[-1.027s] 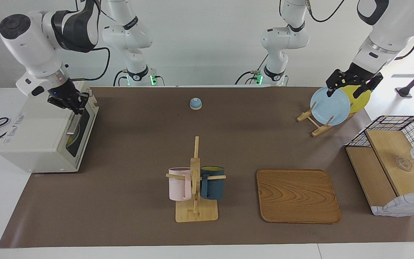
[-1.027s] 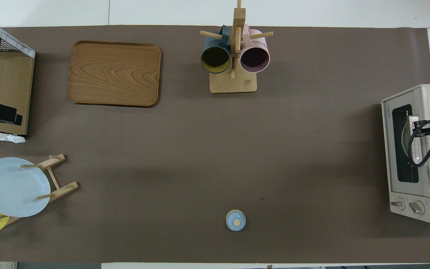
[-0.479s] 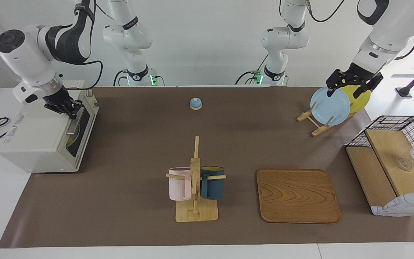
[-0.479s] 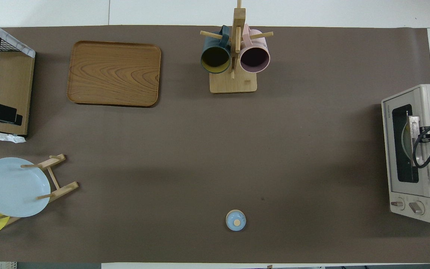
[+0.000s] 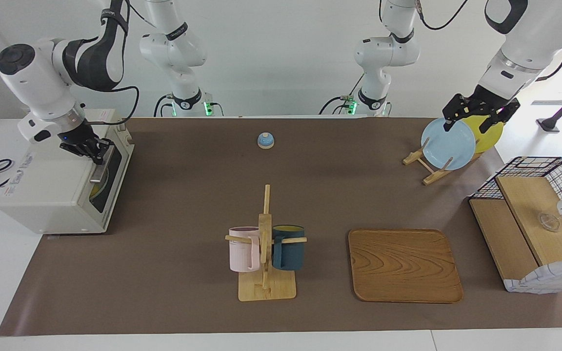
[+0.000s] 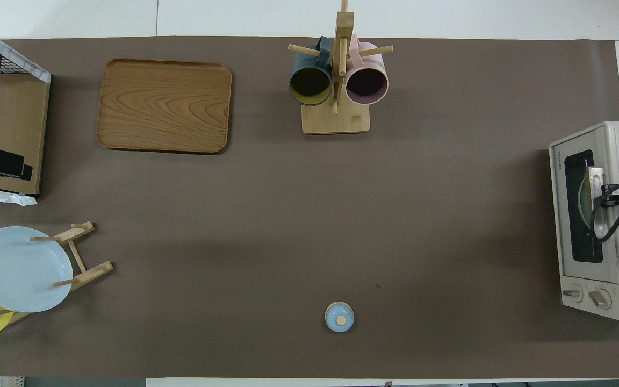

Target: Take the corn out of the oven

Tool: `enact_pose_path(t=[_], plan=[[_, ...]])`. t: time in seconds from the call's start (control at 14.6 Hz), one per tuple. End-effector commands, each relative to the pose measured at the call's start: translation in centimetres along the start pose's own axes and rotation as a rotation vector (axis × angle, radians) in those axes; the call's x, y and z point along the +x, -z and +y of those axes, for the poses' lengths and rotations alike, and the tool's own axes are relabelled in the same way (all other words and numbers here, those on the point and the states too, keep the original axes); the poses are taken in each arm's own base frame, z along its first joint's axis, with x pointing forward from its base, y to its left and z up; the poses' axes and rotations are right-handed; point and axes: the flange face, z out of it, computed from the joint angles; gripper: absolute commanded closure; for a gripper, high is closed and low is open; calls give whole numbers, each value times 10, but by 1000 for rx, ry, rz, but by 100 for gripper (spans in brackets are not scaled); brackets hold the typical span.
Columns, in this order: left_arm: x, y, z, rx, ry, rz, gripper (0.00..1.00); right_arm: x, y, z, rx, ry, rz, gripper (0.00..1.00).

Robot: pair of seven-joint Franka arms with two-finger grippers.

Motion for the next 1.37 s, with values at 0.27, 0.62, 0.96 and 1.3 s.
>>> enact_pose_path(t=[0.27,0.62,0.96,1.3], plan=[[-7,3,2,2,6,-2,0,11,-24,-20,13,30,33,100],[-6,3,7,2,-3,-2,0,26,-47,-71,10,54,47,100],[-6,3,6,2,-1,-2,0,40,-91,-106,9,48,78,100],[-5,3,6,2,-1,4,0,38,-108,-132,16,51,118,100]])
